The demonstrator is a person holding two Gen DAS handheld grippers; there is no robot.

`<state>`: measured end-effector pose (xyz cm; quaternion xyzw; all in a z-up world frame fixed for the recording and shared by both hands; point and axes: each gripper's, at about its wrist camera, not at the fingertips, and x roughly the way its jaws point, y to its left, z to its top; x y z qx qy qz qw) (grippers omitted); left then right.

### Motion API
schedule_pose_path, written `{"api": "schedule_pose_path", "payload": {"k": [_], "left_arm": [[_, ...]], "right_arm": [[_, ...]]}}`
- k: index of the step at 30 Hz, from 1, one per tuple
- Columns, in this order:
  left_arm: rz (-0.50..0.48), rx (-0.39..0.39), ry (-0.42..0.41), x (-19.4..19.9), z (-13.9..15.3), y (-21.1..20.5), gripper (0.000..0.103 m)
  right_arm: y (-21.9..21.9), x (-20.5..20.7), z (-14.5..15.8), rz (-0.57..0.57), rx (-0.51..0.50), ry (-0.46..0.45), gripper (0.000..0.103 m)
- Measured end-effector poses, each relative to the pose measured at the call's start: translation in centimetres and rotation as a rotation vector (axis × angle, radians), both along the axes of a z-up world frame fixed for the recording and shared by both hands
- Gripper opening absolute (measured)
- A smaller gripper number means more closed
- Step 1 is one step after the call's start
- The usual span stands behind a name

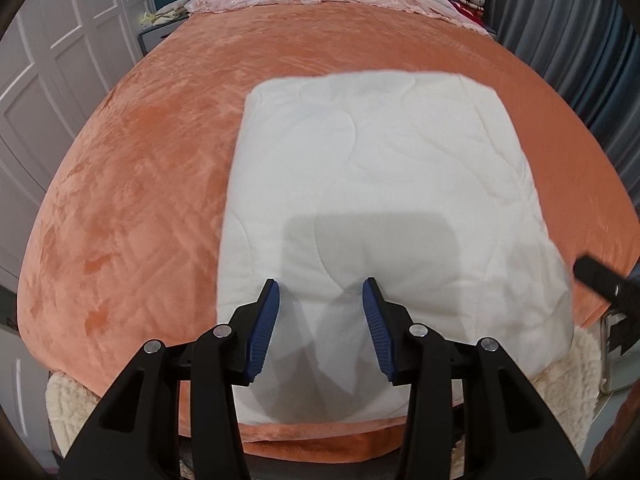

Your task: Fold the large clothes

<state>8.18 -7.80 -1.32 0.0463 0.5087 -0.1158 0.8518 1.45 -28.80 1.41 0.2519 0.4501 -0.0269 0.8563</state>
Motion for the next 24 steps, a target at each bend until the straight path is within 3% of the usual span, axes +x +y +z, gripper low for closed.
{"api": "schedule_pose_path", "payload": {"k": [7, 11, 15, 16, 17, 18, 20, 24], "left_arm": [[0.065, -0.046, -0.050, 3.7, 3.3, 1.8, 0.042], [0.101, -0.046, -0.072, 7.2, 4.5, 2.5, 0.042], [0.119, -0.076, -0.031, 10.9, 3.8, 2.6, 0.042], [0.121, -0.085, -0.018, 11.5, 3.5, 2.5, 0.042], [0.123, -0.094, -0.001, 12.2, 3.1, 2.3, 0.042], [0.122, -0.098, 0.007, 12.6, 2.9, 2.0, 0.042], [0.115, -0.098, 0.015, 13.3, 2.4, 1.4, 0.042], [0.080, -0.097, 0.016, 13.8, 1.4, -0.6, 0.042]], "right_arm": [[-1.2, 5.9, 1.7, -0.057, 0.008, -0.052, 0.048], [-1.5, 10.0, 0.5, -0.101, 0.057, -0.022, 0.049], [-1.9, 12.9, -2.0, -0.143, 0.099, 0.041, 0.049], [-2.0, 13.5, -3.0, -0.142, 0.121, 0.062, 0.044], [-2.1, 13.8, -3.5, -0.130, 0.144, 0.067, 0.022], [-2.0, 14.2, -3.9, -0.118, 0.167, 0.067, 0.013], [-2.3, 13.5, -3.6, -0.123, 0.162, 0.025, 0.008], [-2.3, 11.9, -2.2, -0.157, -0.002, -0.045, 0.006]]}}
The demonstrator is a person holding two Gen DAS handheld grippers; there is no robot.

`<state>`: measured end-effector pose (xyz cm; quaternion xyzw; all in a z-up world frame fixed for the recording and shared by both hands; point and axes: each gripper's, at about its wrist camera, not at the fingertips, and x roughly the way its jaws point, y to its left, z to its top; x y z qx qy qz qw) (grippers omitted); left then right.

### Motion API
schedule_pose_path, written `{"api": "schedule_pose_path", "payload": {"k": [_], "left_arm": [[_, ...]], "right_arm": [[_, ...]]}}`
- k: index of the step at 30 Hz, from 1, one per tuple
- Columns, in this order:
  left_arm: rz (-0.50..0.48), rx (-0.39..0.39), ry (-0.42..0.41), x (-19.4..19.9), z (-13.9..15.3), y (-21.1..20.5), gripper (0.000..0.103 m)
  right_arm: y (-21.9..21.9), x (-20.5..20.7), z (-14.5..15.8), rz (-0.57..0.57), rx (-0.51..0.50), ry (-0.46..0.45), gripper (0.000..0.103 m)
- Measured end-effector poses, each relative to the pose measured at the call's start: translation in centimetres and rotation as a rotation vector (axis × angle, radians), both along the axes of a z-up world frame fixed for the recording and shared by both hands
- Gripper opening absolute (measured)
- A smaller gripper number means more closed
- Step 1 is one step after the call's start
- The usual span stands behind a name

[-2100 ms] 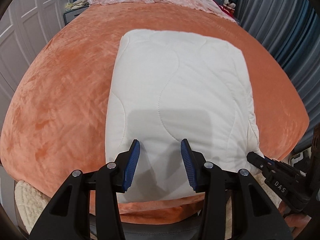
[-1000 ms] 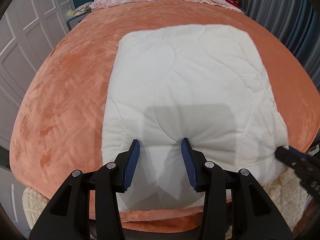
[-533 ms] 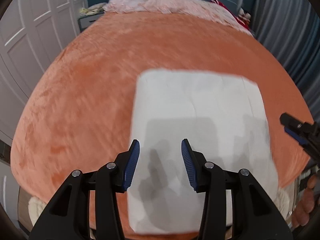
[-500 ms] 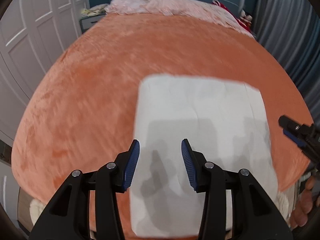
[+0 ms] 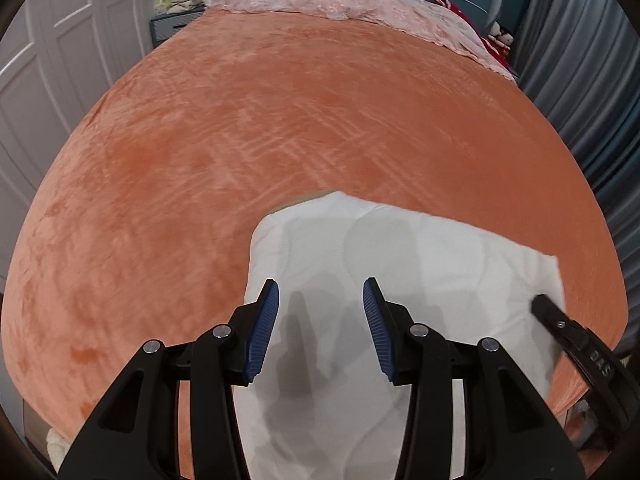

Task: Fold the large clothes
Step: 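Grasp the bundle end with both tools side by side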

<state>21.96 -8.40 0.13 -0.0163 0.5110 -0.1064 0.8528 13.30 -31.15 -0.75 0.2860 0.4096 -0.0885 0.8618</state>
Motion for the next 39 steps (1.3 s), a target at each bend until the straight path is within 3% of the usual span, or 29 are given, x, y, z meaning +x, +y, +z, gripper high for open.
{"api": "schedule_pose_path", "payload": {"k": [6, 9, 18, 39], "left_arm": [[-0.039, 0.061, -0.001, 0.5, -2.6, -3.3, 0.043], [-0.049, 0.108, -0.020, 0.9, -3.4, -4.5, 0.046], [-0.026, 0.143, -0.028, 2.0, -7.0, -5.1, 0.055], [0.018, 0.185, -0.107, 2.0, -9.8, -5.7, 0.062]], "right_arm": [[-0.3, 1.1, -4.1, -0.010, -0.112, 0.082, 0.006], [-0.4, 1.9, -5.7, -0.001, -0.123, 0.103, 0.007], [-0.2, 2.9, -8.4, 0.019, -0.158, 0.105, 0.014], [0.1, 3.3, -10.1, 0.025, -0.161, 0.067, 0.018]]}}
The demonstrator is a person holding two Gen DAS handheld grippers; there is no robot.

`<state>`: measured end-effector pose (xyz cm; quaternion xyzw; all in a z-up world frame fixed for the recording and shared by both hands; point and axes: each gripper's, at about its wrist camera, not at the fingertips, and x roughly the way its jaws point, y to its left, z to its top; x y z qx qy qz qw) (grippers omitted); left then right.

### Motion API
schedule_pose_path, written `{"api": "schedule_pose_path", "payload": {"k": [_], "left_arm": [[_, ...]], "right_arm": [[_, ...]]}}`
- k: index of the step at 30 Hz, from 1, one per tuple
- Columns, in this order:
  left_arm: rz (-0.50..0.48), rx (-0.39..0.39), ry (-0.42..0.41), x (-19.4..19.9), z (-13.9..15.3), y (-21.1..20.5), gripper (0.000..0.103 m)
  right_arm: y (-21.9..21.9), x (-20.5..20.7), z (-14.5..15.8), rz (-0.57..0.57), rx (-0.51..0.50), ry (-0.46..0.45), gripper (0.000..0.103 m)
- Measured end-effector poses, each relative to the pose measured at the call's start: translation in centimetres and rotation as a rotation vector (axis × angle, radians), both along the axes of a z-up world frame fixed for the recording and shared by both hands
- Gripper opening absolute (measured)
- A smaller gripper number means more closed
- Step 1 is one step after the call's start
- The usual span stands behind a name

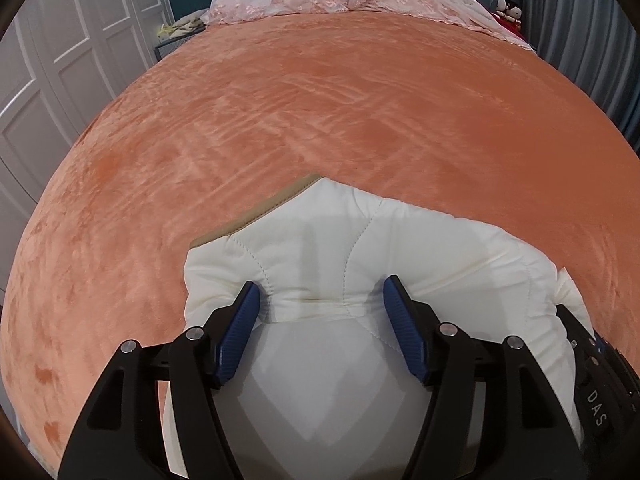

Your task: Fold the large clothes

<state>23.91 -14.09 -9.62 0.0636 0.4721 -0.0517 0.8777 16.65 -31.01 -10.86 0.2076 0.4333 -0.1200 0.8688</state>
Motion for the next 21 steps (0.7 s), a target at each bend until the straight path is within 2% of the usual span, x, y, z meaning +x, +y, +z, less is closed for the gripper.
{"api": "schedule_pose_path", "payload": {"k": [13, 15, 17, 19, 21], "left_arm": [[0.009, -0.001, -0.031, 0.0, -0.4, 0.2, 0.064], [0.012, -0.014, -0.025, 0.0, -0.2, 0.4, 0.066], [0.014, -0.036, -0.011, -0.1, 0.2, 0.9, 0.069], [0.005, -0.054, 0.009, -0.5, 1.0, 1.5, 0.070], [-0.023, -0.067, 0.016, -1.8, 2.5, 2.5, 0.070]], "right_arm": [[0.2, -0.4, -0.2, -0.018, 0.006, -0.033, 0.021], [-0.3, -0.6, -0.1, -0.020, 0.036, -0.045, 0.021], [-1.3, -1.2, 0.4, -0.035, 0.108, -0.066, 0.021], [-2.2, -2.4, 1.5, -0.070, 0.154, -0.078, 0.027], [-2.5, -4.5, 3.6, -0.079, 0.158, -0.090, 0.028]]}}
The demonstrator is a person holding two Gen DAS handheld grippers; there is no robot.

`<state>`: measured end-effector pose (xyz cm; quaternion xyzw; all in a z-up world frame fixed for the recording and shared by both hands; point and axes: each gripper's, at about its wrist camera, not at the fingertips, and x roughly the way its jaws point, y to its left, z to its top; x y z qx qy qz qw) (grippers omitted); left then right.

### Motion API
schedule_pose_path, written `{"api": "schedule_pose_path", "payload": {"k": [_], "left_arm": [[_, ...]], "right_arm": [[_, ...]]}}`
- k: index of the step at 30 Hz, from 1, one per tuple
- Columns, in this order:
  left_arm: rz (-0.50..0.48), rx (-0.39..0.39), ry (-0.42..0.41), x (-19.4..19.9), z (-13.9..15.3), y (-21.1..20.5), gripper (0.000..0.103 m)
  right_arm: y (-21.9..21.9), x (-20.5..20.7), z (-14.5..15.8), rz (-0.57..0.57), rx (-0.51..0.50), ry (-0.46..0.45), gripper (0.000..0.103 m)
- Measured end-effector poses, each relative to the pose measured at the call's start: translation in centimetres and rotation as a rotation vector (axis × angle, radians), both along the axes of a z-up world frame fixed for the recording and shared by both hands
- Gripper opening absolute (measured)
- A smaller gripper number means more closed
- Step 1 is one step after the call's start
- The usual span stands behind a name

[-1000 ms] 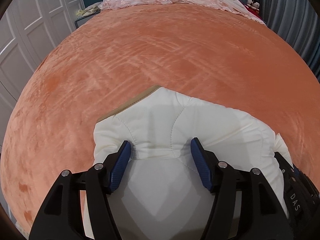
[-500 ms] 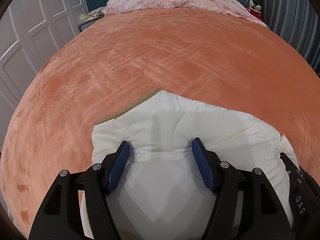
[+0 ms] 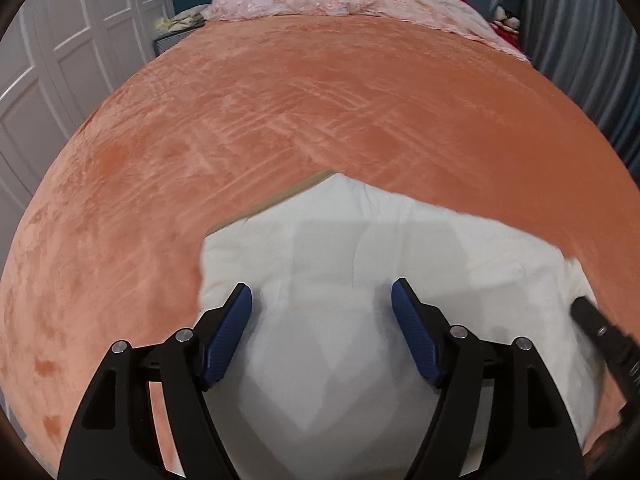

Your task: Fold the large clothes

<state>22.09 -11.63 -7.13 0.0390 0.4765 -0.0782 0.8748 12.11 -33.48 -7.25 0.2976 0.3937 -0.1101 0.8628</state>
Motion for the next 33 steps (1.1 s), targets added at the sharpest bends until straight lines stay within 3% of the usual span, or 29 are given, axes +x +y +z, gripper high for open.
{"api": "schedule_pose_path", "payload": {"k": [4, 6, 9, 14, 18, 23, 27, 33], "left_arm": [[-0.045, -0.043, 0.020, -4.4, 2.7, 2.1, 0.071], [-0.066, -0.054, 0.048, -7.0, 3.4, 3.0, 0.071], [-0.087, -0.031, 0.077, -10.1, 2.8, 3.8, 0.071], [-0.070, -0.017, 0.079, -12.9, 2.1, 5.0, 0.078], [-0.041, -0.051, 0.117, -12.9, 1.4, 6.5, 0.092], [0.037, -0.163, 0.180, -12.7, 1.0, 9.2, 0.098], [0.047, -0.229, 0.224, -12.1, 0.3, 10.1, 0.098], [0.034, -0.292, 0.244, -10.9, -0.5, 10.2, 0.098]], "right_arm": [[1.2, -5.1, 3.2, 0.057, -0.042, -0.002, 0.022], [2.5, -7.8, 4.1, 0.116, -0.072, 0.023, 0.014], [4.0, -10.3, 3.0, 0.177, -0.082, 0.097, 0.011], [4.7, -11.6, 1.5, 0.181, -0.104, 0.113, 0.011], [4.7, -11.7, 1.7, 0.165, -0.113, 0.103, 0.027], [3.2, -13.2, 2.3, 0.090, -0.092, 0.058, 0.061], [1.9, -12.8, 0.7, 0.096, 0.007, 0.079, 0.069], [0.7, -11.3, -2.9, 0.112, 0.244, 0.081, 0.079]]}}
